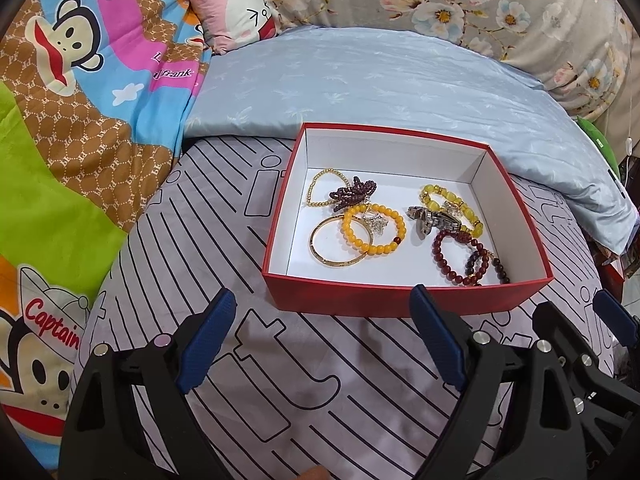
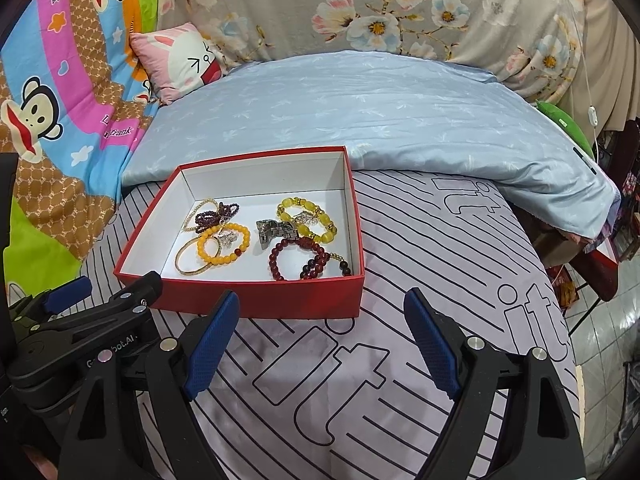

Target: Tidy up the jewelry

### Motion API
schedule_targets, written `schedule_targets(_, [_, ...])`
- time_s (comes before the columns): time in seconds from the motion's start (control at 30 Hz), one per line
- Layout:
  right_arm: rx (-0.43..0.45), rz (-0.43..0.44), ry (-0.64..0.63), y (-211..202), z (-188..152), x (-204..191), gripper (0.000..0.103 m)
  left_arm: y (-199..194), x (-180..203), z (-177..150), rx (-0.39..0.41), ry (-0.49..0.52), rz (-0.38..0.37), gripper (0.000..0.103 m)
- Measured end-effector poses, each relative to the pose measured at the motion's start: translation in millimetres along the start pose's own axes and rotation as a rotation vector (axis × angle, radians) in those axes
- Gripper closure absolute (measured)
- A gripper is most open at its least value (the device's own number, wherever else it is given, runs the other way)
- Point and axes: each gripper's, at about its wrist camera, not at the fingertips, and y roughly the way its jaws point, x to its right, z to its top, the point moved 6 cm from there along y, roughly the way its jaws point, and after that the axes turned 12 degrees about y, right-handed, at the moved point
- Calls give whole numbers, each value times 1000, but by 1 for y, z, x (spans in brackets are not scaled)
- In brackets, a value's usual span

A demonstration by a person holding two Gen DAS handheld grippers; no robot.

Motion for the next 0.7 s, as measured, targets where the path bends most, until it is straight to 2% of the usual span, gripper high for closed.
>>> schedule_targets(0.43, [-5, -3, 0, 0, -1, 3, 22, -3, 3, 1, 16, 39, 22, 19])
schedule_targets(0.7, [-4, -10, -4, 0, 0, 3, 22, -3, 3, 0, 17, 30, 16, 19])
